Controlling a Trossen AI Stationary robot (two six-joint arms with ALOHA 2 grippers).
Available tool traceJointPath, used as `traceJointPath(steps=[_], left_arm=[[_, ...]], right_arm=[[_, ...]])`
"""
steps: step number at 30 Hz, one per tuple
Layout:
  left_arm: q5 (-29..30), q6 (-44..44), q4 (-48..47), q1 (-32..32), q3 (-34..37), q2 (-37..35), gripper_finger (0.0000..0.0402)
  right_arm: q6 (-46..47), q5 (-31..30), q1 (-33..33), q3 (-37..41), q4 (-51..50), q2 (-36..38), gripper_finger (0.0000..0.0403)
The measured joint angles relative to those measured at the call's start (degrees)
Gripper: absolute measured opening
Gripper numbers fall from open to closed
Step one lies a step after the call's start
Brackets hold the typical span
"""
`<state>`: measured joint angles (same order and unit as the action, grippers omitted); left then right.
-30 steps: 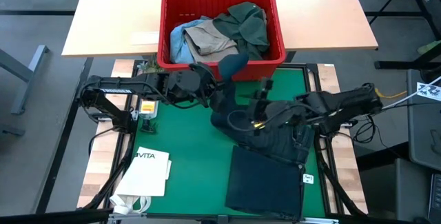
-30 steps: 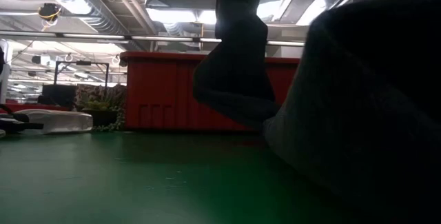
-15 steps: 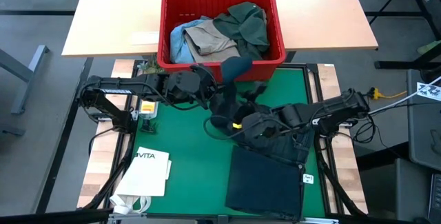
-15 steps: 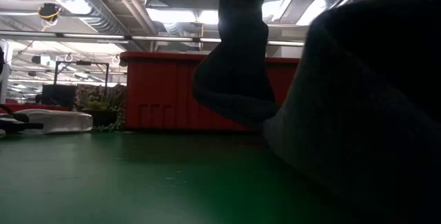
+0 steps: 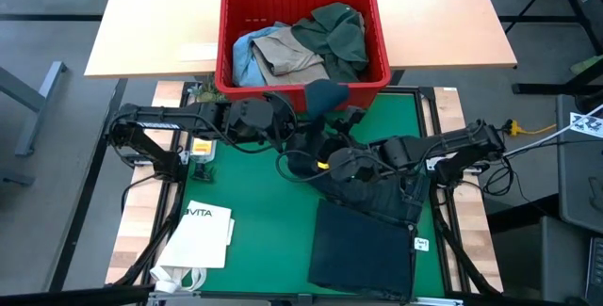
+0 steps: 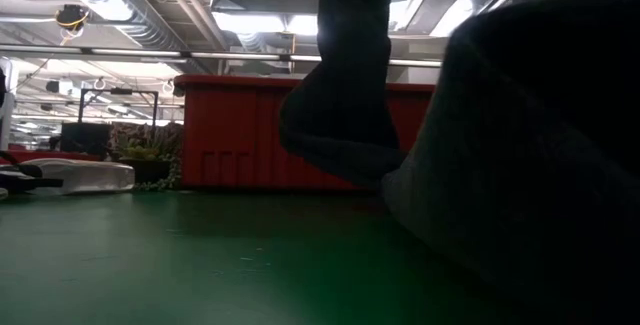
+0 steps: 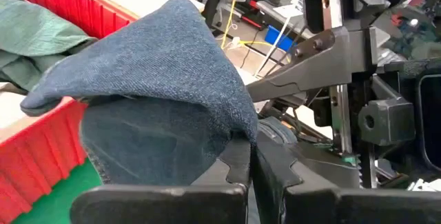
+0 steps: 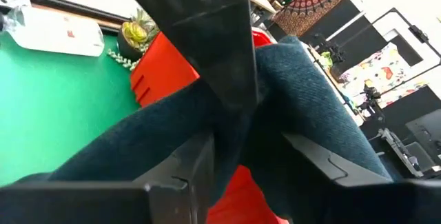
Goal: Fold Laundry from Bin
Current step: Fold the dark blue pants
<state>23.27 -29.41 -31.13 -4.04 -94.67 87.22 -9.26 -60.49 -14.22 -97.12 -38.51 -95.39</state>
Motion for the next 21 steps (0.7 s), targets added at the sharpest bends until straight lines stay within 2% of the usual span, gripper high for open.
traceJointPath(steps=[4, 10, 21], left_arm=[[-0.4, 0.0, -0.1, -0.2, 0.0, 0.0, 0.0000], [-2.1, 0.1, -0.2, -0.1, 0.0, 0.0, 0.0000], [-5.7, 0.1, 1.9, -0.3, 0.0, 0.0, 0.0000]], right_arm=[[0.0, -1.3, -1.3, 0.0, -0.5, 0.5, 0.0147], [0.0, -6.5, -2.8, 0.0, -2.4, 2.7, 0.0147], [0.0, 1.0, -2.5, 0.0, -1.7, 3.9, 0.0147]])
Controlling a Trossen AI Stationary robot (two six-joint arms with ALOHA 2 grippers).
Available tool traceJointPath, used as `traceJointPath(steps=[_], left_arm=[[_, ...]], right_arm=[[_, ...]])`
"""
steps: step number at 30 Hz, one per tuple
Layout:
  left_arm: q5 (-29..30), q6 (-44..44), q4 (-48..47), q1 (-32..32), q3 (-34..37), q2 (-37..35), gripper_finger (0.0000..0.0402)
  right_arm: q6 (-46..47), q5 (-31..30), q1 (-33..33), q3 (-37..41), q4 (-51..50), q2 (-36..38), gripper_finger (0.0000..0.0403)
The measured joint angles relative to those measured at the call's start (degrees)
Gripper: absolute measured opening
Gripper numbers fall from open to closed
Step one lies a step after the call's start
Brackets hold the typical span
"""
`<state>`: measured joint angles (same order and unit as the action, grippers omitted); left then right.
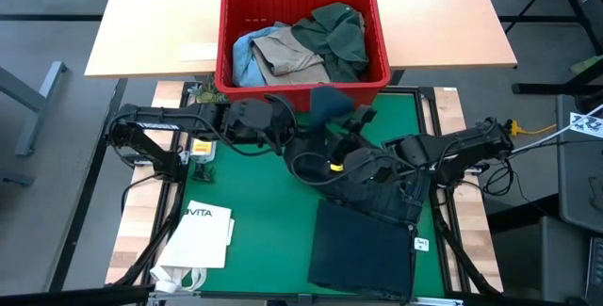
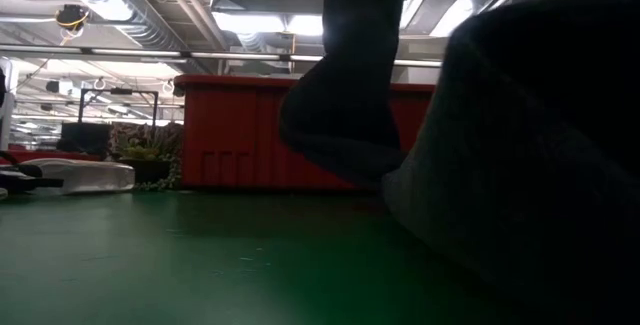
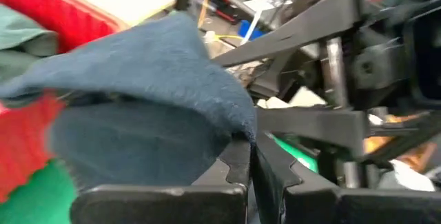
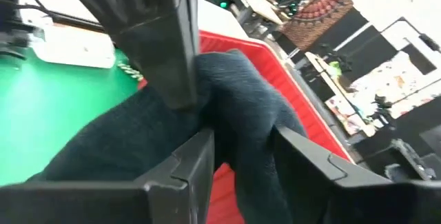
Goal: Fold Laundry from Bin
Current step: Fold the dark blue pants
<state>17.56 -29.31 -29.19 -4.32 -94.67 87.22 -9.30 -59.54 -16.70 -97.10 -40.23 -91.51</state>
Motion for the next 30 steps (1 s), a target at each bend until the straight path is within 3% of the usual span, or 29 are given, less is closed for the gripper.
traceJointPath(steps=[5, 18, 24, 30], left_arm=[[-3.7, 0.0, 1.6, 0.0, 0.0, 0.0, 0.0000], [-5.9, 4.4, 0.8, 0.0, 0.0, 0.0, 0.0000], [-5.9, 9.6, -1.8, -0.1, 0.0, 0.0, 0.0000], [-5.6, 16.2, -2.0, -1.3, 0.0, -0.1, 0.0000]], right_arm=[[0.0, 1.0, 1.5, 0.0, 0.8, -0.3, 0.0147], [-6.5, 16.2, 2.9, 0.0, 2.9, 0.1, 0.0147], [-10.7, 24.9, 2.9, 0.0, 1.1, 2.5, 0.0147], [-14.8, 37.9, 4.9, 0.0, 0.3, 4.5, 0.0147]])
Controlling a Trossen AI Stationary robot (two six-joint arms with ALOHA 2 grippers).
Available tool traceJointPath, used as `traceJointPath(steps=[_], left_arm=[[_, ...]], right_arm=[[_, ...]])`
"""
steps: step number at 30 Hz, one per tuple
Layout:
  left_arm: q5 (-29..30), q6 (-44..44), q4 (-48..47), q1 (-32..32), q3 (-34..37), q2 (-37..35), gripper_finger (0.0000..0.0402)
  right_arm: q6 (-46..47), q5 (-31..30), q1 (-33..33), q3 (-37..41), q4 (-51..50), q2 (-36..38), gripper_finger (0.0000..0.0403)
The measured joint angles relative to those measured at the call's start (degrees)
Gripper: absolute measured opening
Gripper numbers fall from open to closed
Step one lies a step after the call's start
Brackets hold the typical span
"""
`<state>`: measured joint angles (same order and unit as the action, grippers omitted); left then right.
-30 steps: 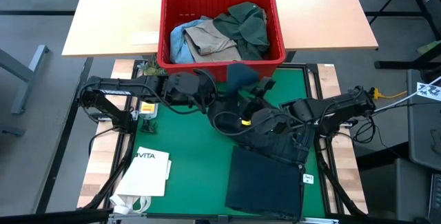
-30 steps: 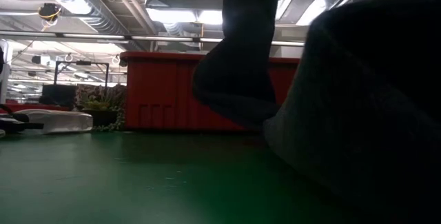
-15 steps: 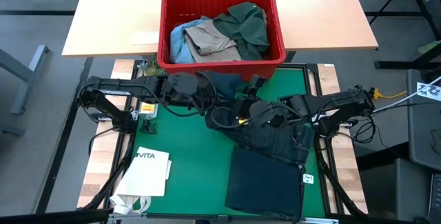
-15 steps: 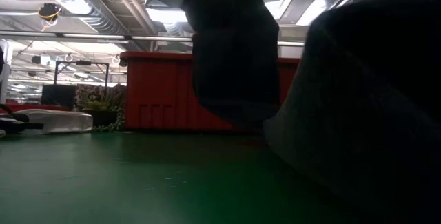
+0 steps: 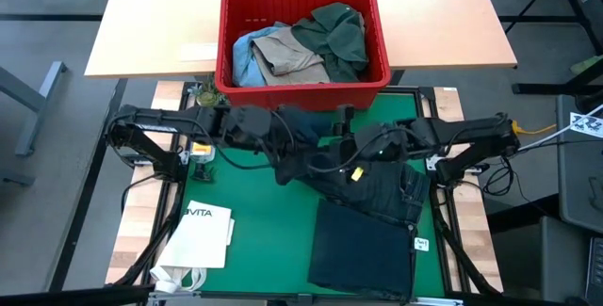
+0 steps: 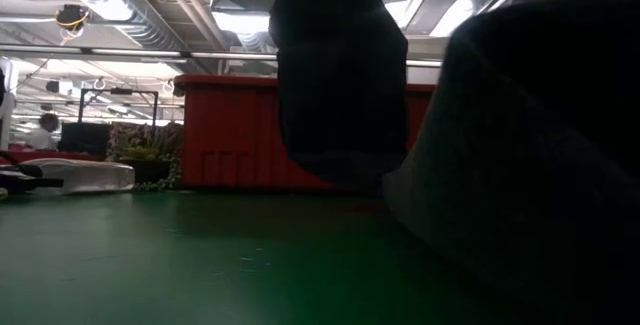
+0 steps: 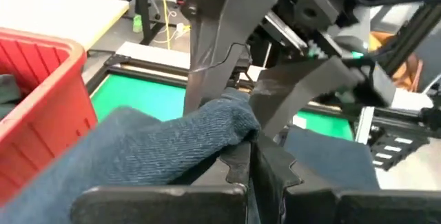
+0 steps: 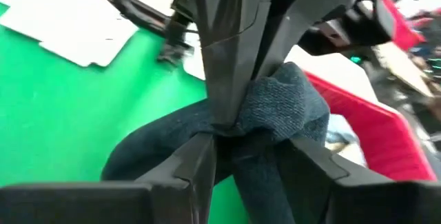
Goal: Fold Laundry from Bin
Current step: Fold the dark blue pants
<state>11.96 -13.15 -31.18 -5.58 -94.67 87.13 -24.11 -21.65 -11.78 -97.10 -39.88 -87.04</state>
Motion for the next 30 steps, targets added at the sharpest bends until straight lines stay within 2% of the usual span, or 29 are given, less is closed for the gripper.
traceJointPath(steps=[4, 7, 11, 14, 18, 24, 30], left_arm=[[2.0, -0.1, -0.1, -0.7, 0.0, 0.0, 0.0000], [5.7, -0.2, -0.3, -1.3, 0.0, 0.0, 0.0000], [9.8, -0.2, -0.3, -1.7, 0.0, 0.0, 0.0000], [10.2, -0.3, 0.0, -1.7, 0.0, 0.0, 0.0000], [10.2, -2.1, 0.8, -1.6, 0.0, 0.0, 0.0000], [10.2, -4.8, 1.9, -1.6, 0.0, 0.0, 0.0000], [10.1, -6.2, 1.9, -1.6, 0.0, 0.0, 0.0000]], right_arm=[[4.9, -1.3, 0.3, 0.0, -2.8, 1.6, 0.0147], [8.2, -2.5, 0.1, 0.0, -4.1, 3.2, 0.0147], [13.9, -0.4, 0.0, 0.0, -5.4, 5.6, 0.0147], [18.9, 0.3, -1.1, 0.0, -6.2, 6.5, 0.0147], [21.0, -0.1, -4.1, 0.3, -6.2, 6.1, 0.0147], [21.1, -8.5, -7.1, 1.3, -3.7, 3.3, 0.0147], [21.1, -13.6, -7.4, 1.3, 0.9, -0.5, 0.0147]])
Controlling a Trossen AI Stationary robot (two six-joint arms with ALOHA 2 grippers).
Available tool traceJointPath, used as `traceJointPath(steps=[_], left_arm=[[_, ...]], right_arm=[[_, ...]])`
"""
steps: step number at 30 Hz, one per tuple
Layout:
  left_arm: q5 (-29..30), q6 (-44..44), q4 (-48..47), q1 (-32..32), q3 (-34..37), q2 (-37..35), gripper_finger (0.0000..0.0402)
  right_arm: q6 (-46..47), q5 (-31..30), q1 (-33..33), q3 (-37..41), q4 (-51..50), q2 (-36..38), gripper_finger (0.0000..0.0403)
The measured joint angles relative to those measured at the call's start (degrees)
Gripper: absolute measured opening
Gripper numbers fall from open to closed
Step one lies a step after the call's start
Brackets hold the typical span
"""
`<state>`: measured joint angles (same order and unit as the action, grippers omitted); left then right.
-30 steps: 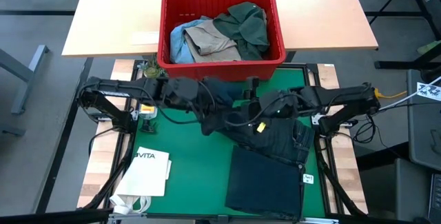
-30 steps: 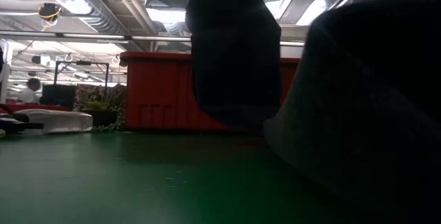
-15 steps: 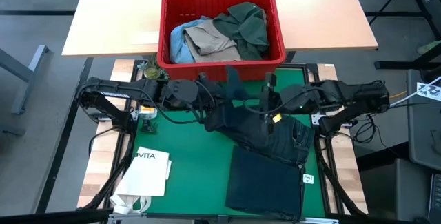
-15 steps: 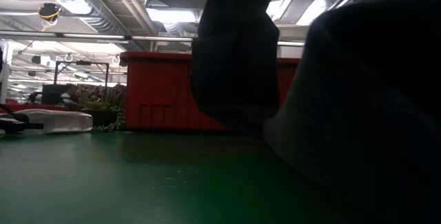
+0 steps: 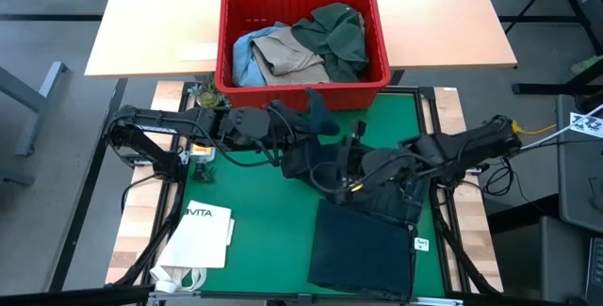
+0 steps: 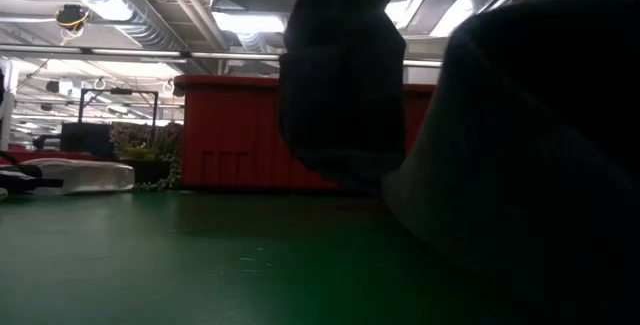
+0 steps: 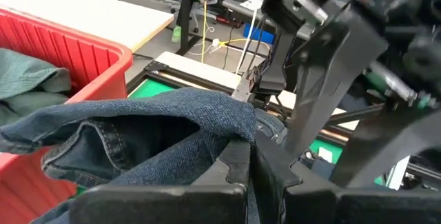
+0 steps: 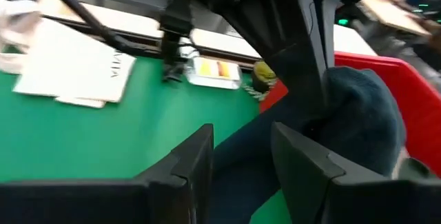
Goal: Fold Laundry from Bin
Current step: Fold the dark blue pants
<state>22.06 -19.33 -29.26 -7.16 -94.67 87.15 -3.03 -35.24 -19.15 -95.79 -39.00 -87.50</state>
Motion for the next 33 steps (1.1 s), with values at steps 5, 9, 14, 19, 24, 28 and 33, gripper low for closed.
traceJointPath(steps=[5, 9, 14, 19, 24, 28, 33], left_arm=[[-0.1, 0.9, 0.0, 0.0, 0.0, 0.0, 0.0000], [-0.1, 1.7, 0.0, 0.0, 0.0, 0.0, 0.0000], [-0.2, 1.9, -0.1, 0.0, 0.0, 0.0, 0.0000], [-0.4, 1.9, -0.1, 0.0, 0.0, 0.0, 0.0000], [-0.6, 1.9, -0.1, 0.0, 0.0, 0.0, 0.0000], [-0.8, 1.9, -0.1, -0.2, 0.0, 0.0, 0.0000], [-2.0, 1.9, 0.2, -0.4, 0.0, 0.0, 0.0000]], right_arm=[[2.5, -8.6, 0.0, 0.0, 0.3, -3.2, 0.0147], [2.7, -11.6, 0.0, 0.0, 0.2, -3.8, 0.0147], [2.7, -14.3, -0.6, 0.0, -0.1, -3.9, 0.0147], [2.7, -21.6, -2.0, 0.0, 0.0, -3.9, 0.0147], [2.7, -19.9, -1.8, 0.0, 2.4, -3.9, 0.0147], [2.8, -14.2, -0.2, 0.0, 3.5, -3.9, 0.0147], [2.7, -8.6, 2.5, 0.0, 3.5, -3.9, 0.0147]])
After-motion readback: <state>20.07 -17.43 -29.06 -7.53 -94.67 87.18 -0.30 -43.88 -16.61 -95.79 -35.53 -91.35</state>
